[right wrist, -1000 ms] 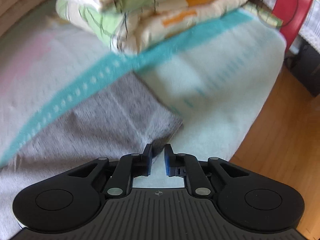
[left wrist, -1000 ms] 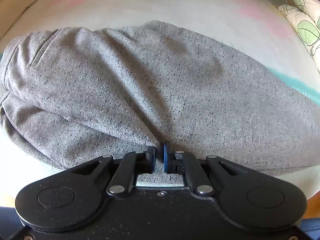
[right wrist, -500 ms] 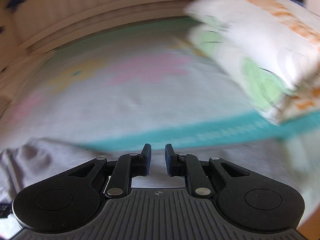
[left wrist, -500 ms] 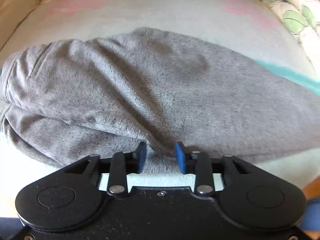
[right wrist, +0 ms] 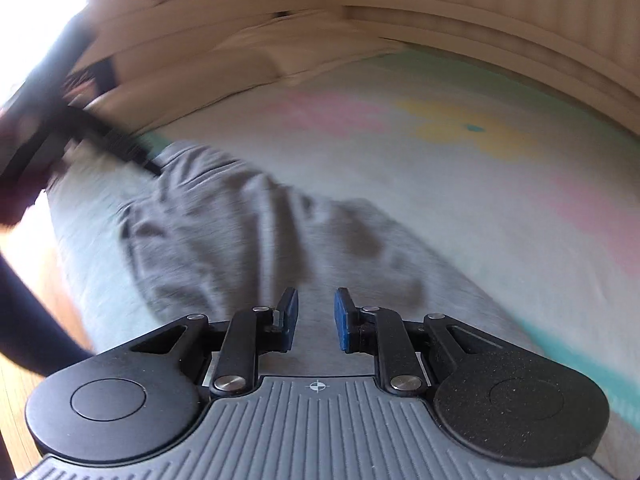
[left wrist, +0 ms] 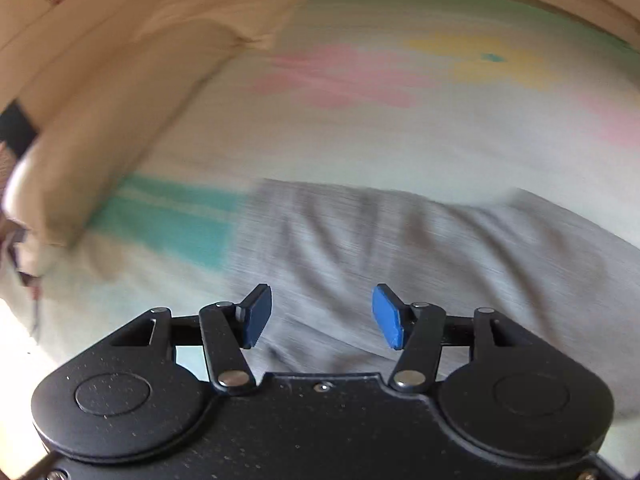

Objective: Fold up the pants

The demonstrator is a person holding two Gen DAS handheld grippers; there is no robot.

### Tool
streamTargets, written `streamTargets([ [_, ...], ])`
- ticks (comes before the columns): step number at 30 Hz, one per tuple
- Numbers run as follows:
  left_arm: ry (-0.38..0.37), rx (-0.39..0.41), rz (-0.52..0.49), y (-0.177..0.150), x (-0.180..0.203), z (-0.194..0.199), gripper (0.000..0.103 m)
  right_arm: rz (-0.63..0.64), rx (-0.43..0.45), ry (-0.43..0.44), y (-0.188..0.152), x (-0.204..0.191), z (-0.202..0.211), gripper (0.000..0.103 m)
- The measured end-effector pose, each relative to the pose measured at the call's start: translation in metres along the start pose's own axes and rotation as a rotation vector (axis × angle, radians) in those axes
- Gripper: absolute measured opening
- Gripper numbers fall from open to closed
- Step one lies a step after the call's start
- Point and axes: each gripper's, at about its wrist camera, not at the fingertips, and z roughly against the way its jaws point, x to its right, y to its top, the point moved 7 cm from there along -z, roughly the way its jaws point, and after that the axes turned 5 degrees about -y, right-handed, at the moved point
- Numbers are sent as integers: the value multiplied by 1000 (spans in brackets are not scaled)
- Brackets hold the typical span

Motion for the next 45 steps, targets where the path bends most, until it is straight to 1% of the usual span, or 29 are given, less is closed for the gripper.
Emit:
streamTargets([
  [1,10,-10,21,5,-12,-4,62,37,-2,15,1,-11,-5,20],
  [3,18,-30,58,14,-33,-15,66,92,-1,39,4,-29,-11,20],
  [7,32,-32,59,20,-57,-35,70,158,-4,83,2,-53,-20,21],
  [9,10,-47,93,21,-67,-44,74,182,-8,91,-2,-60,-23,21],
  [12,-48,-51,164,23,-80,-50,74,227,-7,73,-6,-67,-28,21],
  [15,-72,-38,167,27,-80,-54,74,249,-18,61,-10,-70,-33,21],
  [18,-79,-31,121,26,-72,-58,75,275,-26,42,-15,-72,-39,21],
  [20,-91,-65,91,25,-64,-70,75,290,-30,35,-18,-72,-41,21],
  [22,-109,-91,82,23,-58,-76,72,304,-32,26,-20,-72,-43,21],
  [23,-115,-96,80,22,-55,-78,65,314,-28,20,-21,-72,-44,21],
  [24,-125,-94,80,22,-53,-78,42,327,-25,11,-21,-72,-45,21],
  [25,-128,-98,87,21,-52,-77,25,344,-20,0,-22,-72,-47,21],
  [26,-126,-100,102,22,-52,-76,5,364,-13,-12,-22,-73,-49,21],
  [27,-132,-85,113,23,-51,-71,5,384,0,-20,-23,-73,-50,20],
  [28,-134,-76,119,24,-51,-68,5,399,9,-19,-22,-73,-50,16],
  [29,-132,-64,122,26,-51,-63,5,406,12,-23,-21,-72,-50,4],
  [31,-134,-37,135,31,-51,-50,5,388,27,-41,-15,-66,-47,4],
  [34,-176,3,175,39,-54,-31,4,342,67,-53,-3,-57,-37,4],
  [37,-208,37,192,45,-57,-11,4,301,110,-64,7,-49,-25,4],
  [39,-219,55,193,47,-59,1,4,275,134,-58,13,-43,-18,4],
  [41,-215,64,179,48,-61,12,4,262,146,-37,17,-41,-11,4],
  [45,-227,66,179,46,-68,26,4,276,145,-6,16,-46,-4,4],
])
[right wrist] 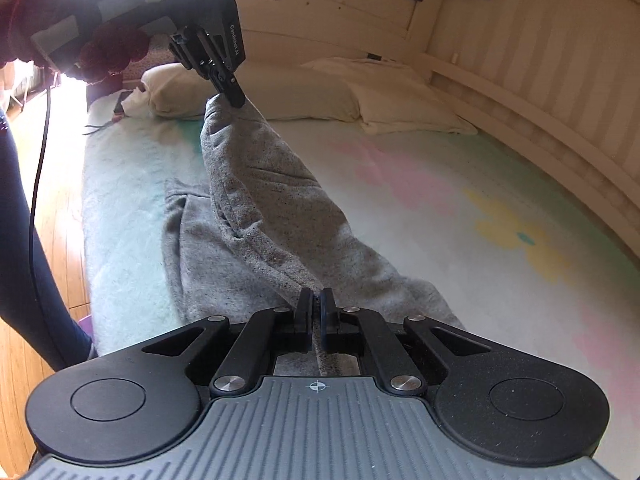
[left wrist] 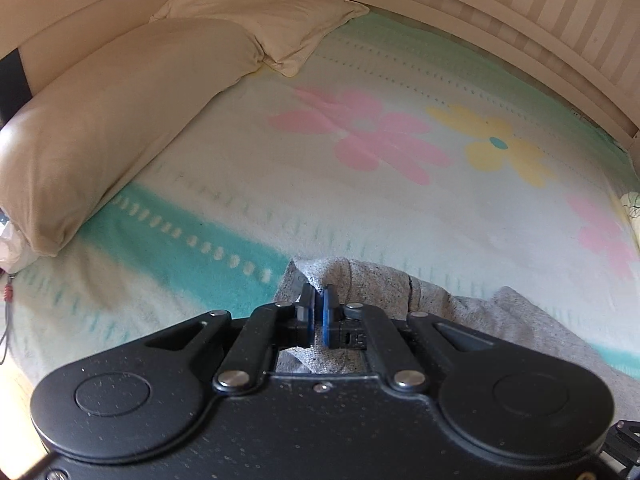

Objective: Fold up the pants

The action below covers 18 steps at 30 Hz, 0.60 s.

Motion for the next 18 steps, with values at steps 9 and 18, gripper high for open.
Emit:
streamTargets([
  [9,60,-136,-14,-29,-28,-27,5,164,-89,77,-26,-44,-15,4],
  [18,177,-281,-88,-56,-42,-51,11,190,-129,129,-33,-53,-19,6],
])
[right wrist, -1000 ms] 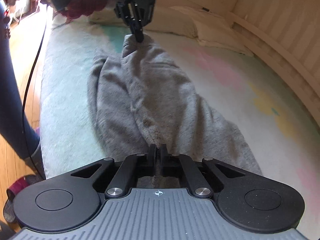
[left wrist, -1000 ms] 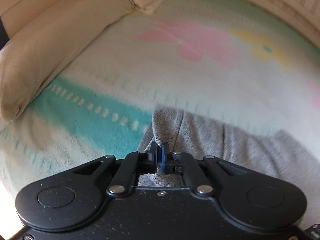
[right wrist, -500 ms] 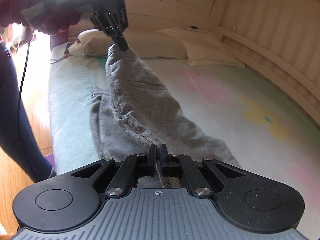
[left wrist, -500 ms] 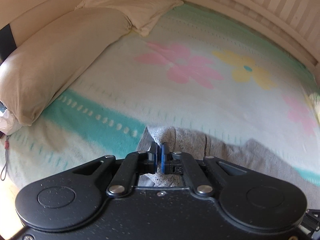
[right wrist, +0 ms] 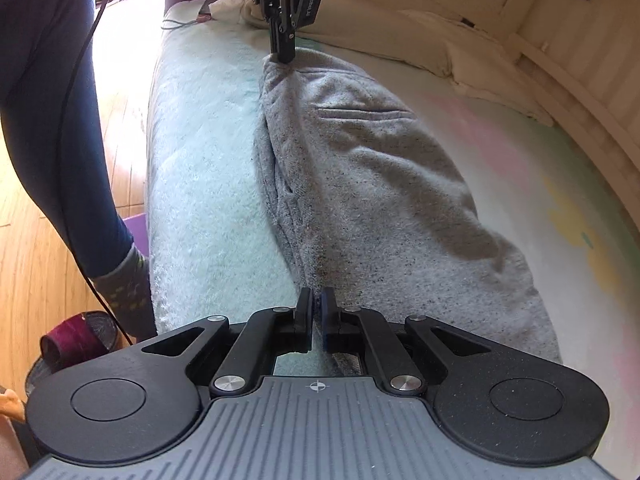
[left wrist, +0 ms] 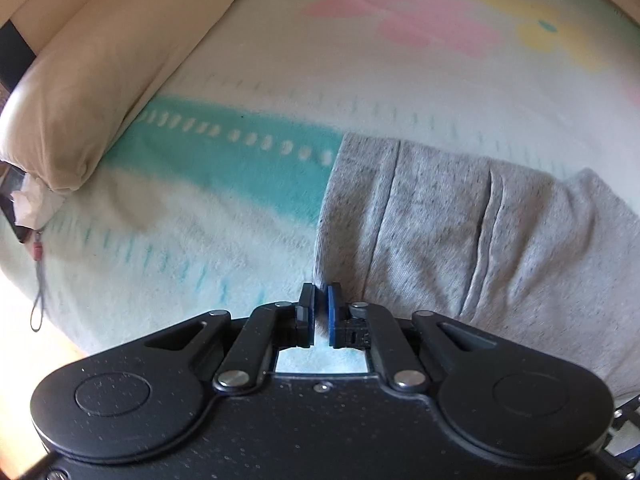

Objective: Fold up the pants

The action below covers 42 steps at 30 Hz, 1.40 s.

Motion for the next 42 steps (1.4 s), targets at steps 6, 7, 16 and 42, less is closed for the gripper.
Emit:
streamTargets([
  [6,115,206,-74,3,25,43,11,-211,85,-27,10,36,23,14],
  [7,105,223,-93,2,34,46,12,-236,62,-55,6,44,18,14],
  [16,-61,-21,-170,-53,103,-22,19,-260,-170,-91,-58,40,-5,13],
  [42,-154,-96,-501,-101,246,-28,18,-918,-322,-149,-211,129,91,14],
])
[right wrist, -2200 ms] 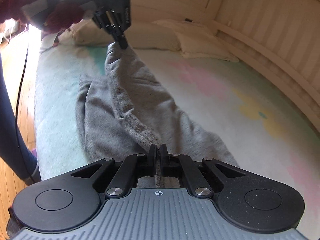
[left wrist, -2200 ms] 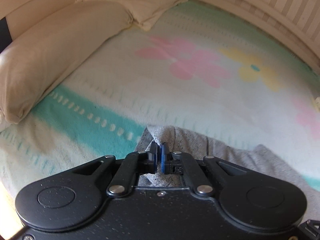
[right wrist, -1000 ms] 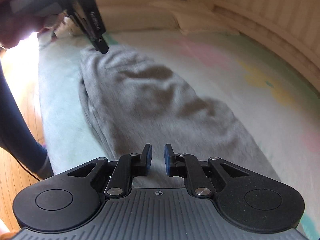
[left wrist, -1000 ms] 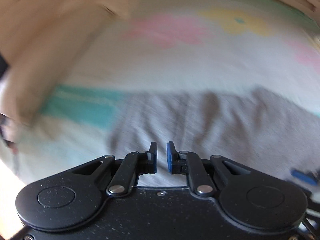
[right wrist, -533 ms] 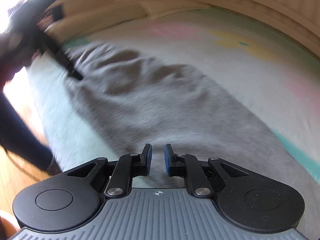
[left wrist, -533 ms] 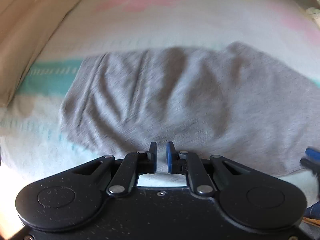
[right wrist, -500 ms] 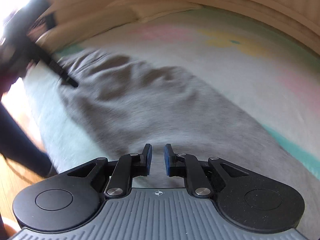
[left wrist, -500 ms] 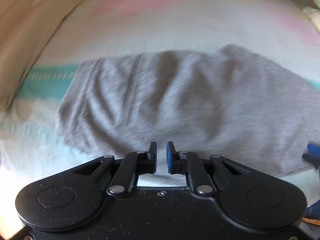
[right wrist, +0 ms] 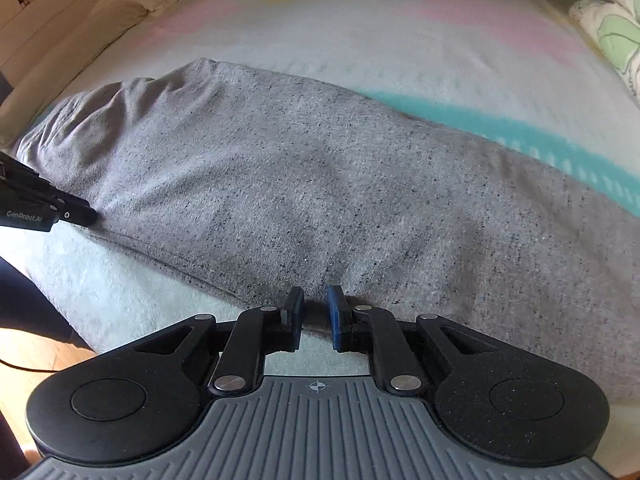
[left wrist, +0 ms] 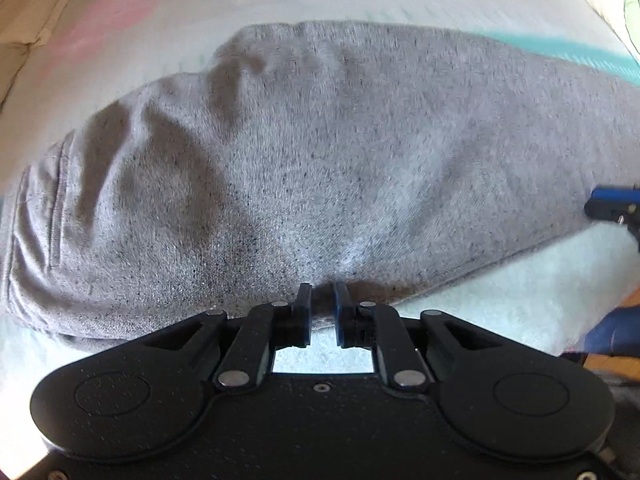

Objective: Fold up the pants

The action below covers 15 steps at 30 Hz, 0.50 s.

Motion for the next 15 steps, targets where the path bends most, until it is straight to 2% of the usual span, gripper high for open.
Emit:
streamTargets([
  [4,-62,111,36,26,22,9,19,15,-20,-9,4,-4,1,14],
  [6,-95,140,21,35,40,3,20,34,-20,-16,5,-6,0,14],
  [8,-121,129,-8,40,53,-9,20,25,-21,-5,5,-3,2,14],
  [10,-128,84,-26,35,62,-20,21,-5,-11,22,10,1,6,14],
  [11,-128,60,-32,29,62,-28,21,-25,8,39,15,4,12,14],
  [12,-130,91,-43,25,61,-27,21,-42,32,52,21,6,17,14],
  [15,-127,73,-71,11,64,-22,22,-66,108,55,49,13,29,14],
])
